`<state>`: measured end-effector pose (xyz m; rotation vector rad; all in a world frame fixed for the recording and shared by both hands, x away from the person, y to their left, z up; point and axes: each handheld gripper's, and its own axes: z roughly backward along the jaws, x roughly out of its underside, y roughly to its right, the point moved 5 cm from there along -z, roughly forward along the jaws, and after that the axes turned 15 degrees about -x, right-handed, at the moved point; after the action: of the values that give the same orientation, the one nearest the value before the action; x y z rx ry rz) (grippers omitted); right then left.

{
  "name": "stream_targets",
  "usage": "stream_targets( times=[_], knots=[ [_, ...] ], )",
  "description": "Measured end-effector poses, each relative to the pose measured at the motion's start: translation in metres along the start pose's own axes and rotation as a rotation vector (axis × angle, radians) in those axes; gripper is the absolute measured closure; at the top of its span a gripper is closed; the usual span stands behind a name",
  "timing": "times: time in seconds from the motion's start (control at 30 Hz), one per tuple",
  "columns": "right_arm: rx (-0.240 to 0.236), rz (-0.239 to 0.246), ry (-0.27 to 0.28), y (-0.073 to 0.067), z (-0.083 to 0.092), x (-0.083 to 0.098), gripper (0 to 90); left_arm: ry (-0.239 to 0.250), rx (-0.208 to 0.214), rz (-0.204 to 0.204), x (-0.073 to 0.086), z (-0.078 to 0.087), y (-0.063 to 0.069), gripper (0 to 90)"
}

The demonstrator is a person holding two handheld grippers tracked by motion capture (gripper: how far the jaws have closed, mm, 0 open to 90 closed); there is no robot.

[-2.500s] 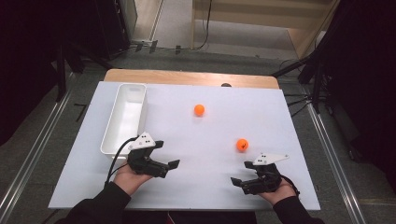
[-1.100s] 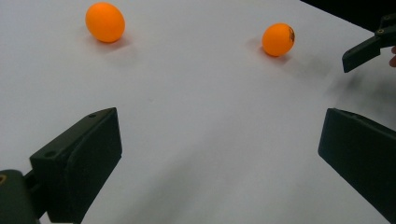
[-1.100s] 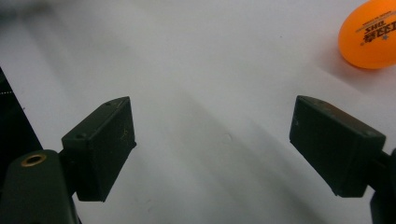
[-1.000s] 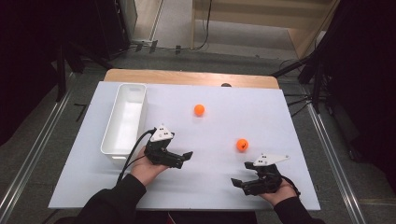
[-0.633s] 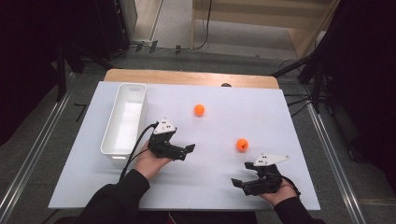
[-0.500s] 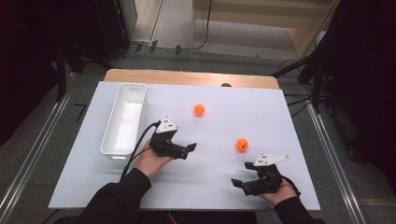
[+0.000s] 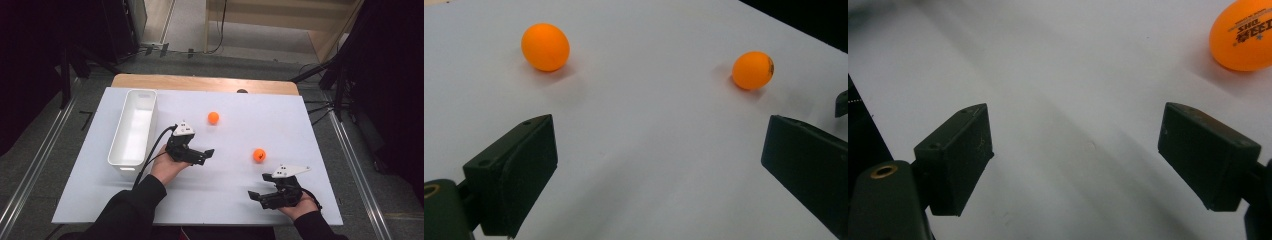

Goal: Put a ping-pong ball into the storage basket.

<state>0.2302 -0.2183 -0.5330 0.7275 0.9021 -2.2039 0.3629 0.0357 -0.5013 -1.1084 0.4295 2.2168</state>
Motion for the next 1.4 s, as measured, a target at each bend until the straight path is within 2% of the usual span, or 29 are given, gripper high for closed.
stream_targets(
  times=[0.37,0.43,0.57,0.83,1.0,1.27,1.4],
  knots=[
    [0.008,-0.014,0.0,0.0,0.001,0.0,12.8,-0.014,-0.017,-0.001,-0.005,-0.008,-0.005,1.9],
    [0.005,-0.015,0.0,0.0,0.002,0.001,12.8,-0.006,-0.017,0.012,-0.008,-0.011,-0.007,1.9],
    [0.006,-0.011,0.0,0.0,0.001,0.0,12.8,-0.036,-0.02,-0.007,-0.011,-0.015,-0.008,2.0],
    [0.004,-0.011,-0.001,0.0,0.001,0.001,12.8,-0.028,-0.031,-0.01,-0.021,-0.023,-0.01,1.9],
    [0.001,-0.01,-0.001,0.0,0.001,0.001,12.8,-0.025,-0.025,0.016,-0.028,-0.027,-0.012,1.9],
    [-0.001,-0.01,0.0,0.0,0.001,0.0,12.8,-0.028,-0.064,0.01,-0.036,-0.036,-0.018,2.0],
    [-0.003,-0.01,0.001,0.0,0.001,0.0,12.8,-0.022,-0.068,0.015,-0.042,-0.041,-0.019,2.0]
  ],
)
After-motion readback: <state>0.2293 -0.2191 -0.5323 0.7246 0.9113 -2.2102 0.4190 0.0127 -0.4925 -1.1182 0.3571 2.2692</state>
